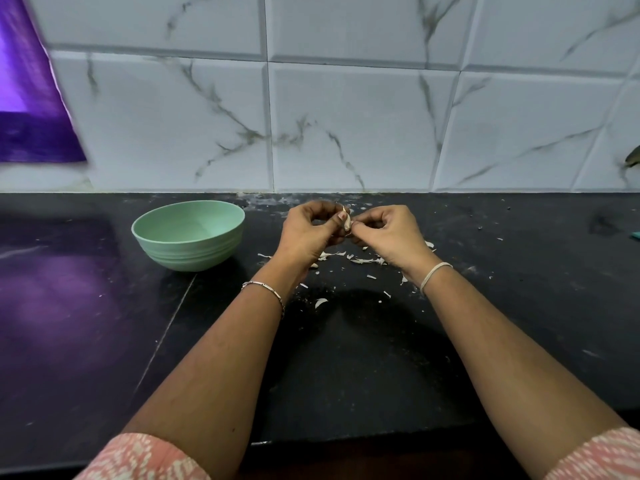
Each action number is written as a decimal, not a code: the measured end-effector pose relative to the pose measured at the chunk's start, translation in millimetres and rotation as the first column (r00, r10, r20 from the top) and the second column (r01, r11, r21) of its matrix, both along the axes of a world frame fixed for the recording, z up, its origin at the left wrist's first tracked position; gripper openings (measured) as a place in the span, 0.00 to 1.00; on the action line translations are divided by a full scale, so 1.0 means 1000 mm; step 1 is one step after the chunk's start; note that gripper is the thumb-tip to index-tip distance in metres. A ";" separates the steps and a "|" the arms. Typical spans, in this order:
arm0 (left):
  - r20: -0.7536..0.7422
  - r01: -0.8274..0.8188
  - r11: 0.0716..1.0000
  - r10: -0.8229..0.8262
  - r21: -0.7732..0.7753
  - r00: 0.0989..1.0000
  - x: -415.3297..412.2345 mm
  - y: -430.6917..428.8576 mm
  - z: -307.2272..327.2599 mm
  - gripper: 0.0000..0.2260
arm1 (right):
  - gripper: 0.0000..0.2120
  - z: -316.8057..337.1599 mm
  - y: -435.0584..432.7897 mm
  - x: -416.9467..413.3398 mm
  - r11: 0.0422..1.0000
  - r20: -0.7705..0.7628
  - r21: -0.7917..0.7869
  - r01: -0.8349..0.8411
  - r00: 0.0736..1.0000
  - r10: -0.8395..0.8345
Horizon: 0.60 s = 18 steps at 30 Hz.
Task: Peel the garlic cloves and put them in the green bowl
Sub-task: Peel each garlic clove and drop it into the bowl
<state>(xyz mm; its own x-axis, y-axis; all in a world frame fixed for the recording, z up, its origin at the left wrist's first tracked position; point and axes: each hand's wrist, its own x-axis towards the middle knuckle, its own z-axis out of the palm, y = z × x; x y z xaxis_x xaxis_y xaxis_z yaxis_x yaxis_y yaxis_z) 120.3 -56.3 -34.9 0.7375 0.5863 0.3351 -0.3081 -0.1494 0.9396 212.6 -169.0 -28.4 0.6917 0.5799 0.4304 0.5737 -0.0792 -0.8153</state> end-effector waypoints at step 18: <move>0.020 0.011 0.999 -0.010 -0.051 1.000 0.000 -0.003 0.001 0.03 | 0.01 -0.001 0.000 0.002 0.997 0.071 0.042 0.065 0.995 -0.068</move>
